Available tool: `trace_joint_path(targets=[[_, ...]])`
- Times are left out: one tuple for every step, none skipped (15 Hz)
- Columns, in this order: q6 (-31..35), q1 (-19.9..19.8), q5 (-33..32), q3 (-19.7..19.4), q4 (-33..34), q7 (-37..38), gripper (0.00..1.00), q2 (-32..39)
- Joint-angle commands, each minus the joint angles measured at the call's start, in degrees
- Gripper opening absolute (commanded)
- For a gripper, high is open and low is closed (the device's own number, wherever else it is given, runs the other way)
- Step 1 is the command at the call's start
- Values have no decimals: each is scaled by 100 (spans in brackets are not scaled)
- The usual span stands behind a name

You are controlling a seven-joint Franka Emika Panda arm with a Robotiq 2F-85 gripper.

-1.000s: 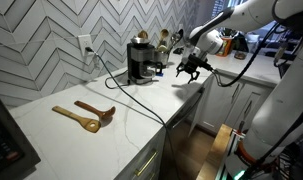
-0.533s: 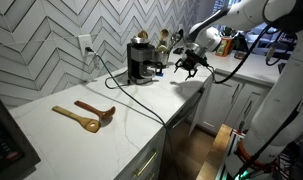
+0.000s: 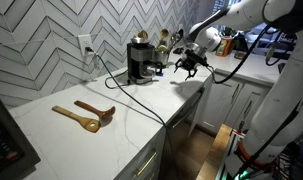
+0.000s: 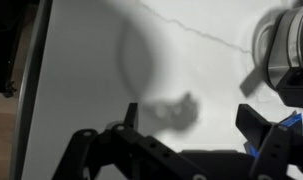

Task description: Remove the kettle from the coffee machine and put it on the counter

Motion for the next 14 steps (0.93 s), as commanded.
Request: trace_joint_path(targets=[[114,-75,227,92,31,63,100,58],[154,-78,482,103,99,63,100,145],[122,-87,733,110,176,52,100,212],[78,-100,1039,114,288,62,100,305],[-1,-115,1340,117,401,116,100,399],[-73,-132,1586,113,531,231,100,507],[-69,-138,1799,118,610,287,100,577],[-179,-163,2014,112,750,447,100,693],[-226,-178,2200,115,856,562,100,782],[-388,-211,2395,114,989,690,100,890],[-546,-241,2569,115,1121,834,100,991],[-788,-273,2693,116,1281,1023,100,1100],[-944,-294,2805,117,1389,1174,100,1179],[-1116,-318,2922,121,1516,1335,100,1267]])
